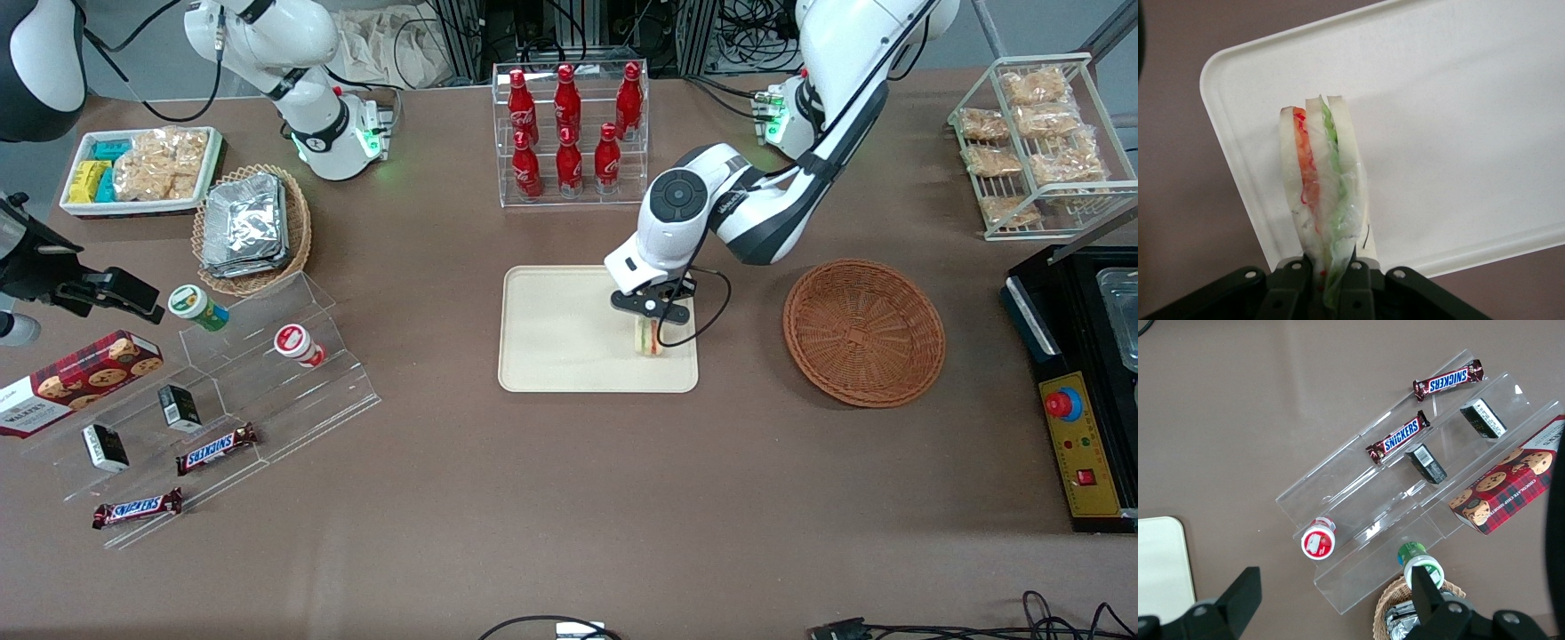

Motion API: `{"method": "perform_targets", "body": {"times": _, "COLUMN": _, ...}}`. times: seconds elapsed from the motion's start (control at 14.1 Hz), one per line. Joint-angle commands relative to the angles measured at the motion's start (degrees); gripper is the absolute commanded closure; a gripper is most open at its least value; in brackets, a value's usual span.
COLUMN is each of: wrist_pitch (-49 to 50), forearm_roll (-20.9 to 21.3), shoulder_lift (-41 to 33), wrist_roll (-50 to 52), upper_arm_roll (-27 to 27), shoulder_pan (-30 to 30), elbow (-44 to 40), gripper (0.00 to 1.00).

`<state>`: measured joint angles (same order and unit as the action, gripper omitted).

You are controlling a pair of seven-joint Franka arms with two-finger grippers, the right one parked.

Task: Place sandwich from basket to tray
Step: 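Lower the sandwich onto the tray and open the left gripper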

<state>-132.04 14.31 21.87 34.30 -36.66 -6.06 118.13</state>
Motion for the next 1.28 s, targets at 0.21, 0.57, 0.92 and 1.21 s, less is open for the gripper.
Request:
{"method": "perform_targets", "body": {"times": 0.21, "wrist_pitch": -0.06, "forearm_roll": 5.62, "shoulder_lift": 3.78, "wrist_roll": 3.48, "upper_arm_roll": 0.19, "shoulder_pan": -0.36, "elbow": -1.32, "gripper": 0.82}}
{"method": "perform_targets", "body": {"times": 0.57, "wrist_pitch": -0.15, "forearm_roll": 8.36, "shoulder_lift": 5.99, "wrist_roll": 6.39, "upper_arm_roll": 0.19, "shoulder_pan": -0.88, "elbow": -1.58, "gripper": 0.75}}
{"method": "perform_targets", "body": {"times": 0.92, "wrist_pitch": -0.06, "forearm_roll": 8.36, "shoulder_lift": 6.69, "wrist_roll": 7.62, "upper_arm_roll": 0.19, "shoulder_pan": -0.88, "elbow": -2.20, "gripper": 0.00}}
{"method": "perform_targets", "body": {"times": 1.21, "wrist_pitch": 0.72, "forearm_roll": 8.01, "shoulder_lift": 6.25, "wrist_roll": 10.26, "upper_arm_roll": 0.19, "shoulder_pan": -0.44, "elbow": -4.82, "gripper": 0.00}}
